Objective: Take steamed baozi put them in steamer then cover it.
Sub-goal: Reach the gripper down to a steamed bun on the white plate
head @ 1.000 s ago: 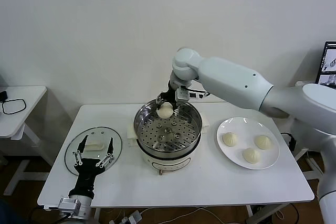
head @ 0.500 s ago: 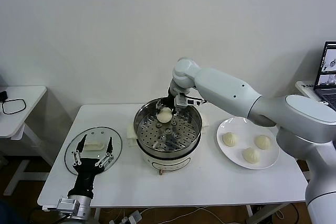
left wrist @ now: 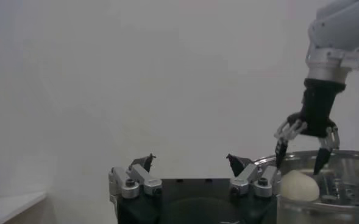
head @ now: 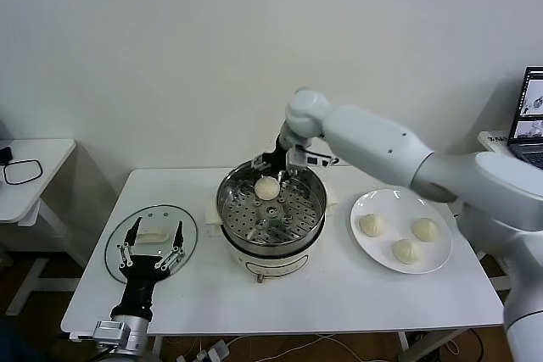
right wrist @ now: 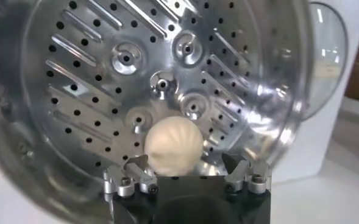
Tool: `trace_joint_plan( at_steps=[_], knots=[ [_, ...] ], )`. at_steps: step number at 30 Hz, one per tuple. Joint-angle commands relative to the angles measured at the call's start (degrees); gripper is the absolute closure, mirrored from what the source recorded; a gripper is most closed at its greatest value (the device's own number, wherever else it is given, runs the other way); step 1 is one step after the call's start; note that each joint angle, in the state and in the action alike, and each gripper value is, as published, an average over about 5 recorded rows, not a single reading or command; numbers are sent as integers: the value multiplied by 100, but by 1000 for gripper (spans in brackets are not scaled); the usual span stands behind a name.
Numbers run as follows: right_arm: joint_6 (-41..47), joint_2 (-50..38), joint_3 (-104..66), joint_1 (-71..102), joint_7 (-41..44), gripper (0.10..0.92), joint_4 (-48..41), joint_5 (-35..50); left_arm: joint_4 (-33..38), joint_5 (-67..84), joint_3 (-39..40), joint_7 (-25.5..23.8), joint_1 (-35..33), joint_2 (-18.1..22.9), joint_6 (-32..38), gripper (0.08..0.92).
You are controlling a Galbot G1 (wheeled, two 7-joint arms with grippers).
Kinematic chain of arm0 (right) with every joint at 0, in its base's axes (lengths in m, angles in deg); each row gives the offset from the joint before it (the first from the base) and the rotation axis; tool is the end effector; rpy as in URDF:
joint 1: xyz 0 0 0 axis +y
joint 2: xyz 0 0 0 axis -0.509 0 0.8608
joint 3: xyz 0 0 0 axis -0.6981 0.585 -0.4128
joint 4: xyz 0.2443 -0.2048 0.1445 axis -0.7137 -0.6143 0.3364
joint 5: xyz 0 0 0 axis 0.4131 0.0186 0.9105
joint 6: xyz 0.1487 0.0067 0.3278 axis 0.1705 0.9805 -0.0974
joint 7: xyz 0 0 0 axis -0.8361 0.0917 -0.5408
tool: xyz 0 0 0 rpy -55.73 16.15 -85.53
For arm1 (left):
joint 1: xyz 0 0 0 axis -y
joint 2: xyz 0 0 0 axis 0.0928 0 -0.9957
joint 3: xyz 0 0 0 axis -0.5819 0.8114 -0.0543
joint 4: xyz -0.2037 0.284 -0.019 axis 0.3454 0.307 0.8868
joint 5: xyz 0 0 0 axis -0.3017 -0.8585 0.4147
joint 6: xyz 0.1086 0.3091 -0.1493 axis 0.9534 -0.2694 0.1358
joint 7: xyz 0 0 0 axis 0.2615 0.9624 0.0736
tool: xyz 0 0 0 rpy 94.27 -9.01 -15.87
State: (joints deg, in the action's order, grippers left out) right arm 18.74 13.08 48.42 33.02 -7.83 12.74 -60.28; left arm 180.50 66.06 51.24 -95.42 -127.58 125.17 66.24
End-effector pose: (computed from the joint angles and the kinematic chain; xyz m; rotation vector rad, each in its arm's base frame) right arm 0.6014 0.0924 -0.0208 -1.7925 0.5326 -2.3415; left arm 0.1714 0.0386 -0.2871 0.0338 3.0322 0.1949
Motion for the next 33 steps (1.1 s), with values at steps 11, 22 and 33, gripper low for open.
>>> trace_joint_plan(
  at_steps=[11, 22, 33],
  knots=[
    [4390, -3181, 522, -191, 1303, 203, 1159, 3285, 141, -87, 113, 1, -132, -5, 28, 177],
    [4486, -2920, -800, 1812, 1331, 203, 362, 2419, 113, -198, 178, 10, -191, 28, 71, 177],
    [4248, -2103, -1622, 2532, 1204, 203, -662, 1520, 39, -251, 208, 9, -164, 58, 91, 177]
  ],
)
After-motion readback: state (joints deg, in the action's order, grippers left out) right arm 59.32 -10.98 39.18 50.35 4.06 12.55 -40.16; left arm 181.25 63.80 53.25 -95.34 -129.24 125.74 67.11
